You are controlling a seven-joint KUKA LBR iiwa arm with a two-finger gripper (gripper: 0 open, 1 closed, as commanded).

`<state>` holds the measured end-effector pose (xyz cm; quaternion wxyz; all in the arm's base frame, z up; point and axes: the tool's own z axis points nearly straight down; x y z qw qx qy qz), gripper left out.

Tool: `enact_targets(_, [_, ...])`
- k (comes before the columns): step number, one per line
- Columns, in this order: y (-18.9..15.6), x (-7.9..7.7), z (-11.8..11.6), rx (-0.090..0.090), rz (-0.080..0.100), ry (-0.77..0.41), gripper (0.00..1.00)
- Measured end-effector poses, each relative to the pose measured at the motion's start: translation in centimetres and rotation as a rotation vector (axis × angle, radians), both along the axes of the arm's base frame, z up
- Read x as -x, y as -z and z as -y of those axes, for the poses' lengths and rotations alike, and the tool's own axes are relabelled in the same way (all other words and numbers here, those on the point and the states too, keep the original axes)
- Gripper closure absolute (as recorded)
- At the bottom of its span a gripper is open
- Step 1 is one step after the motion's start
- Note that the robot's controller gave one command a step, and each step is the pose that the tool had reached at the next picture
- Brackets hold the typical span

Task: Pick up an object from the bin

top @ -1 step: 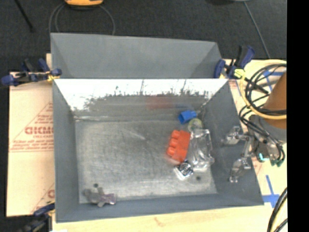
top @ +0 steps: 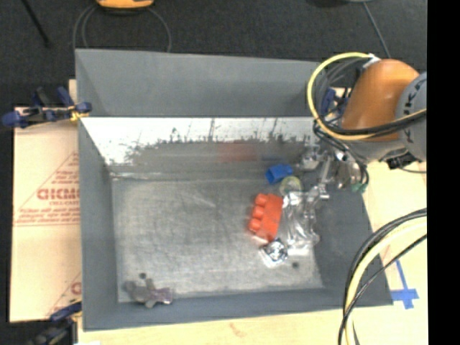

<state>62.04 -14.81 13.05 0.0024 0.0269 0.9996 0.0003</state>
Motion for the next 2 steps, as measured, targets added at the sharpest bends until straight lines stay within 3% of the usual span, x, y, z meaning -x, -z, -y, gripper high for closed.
enact_targets(1, [1.11,-1.47,-0.91,0.005,0.000,-0.055,0.00])
enact_targets(2, [1.62,-1.94,-1.59,0.006,0.011,-0.100,0.00])
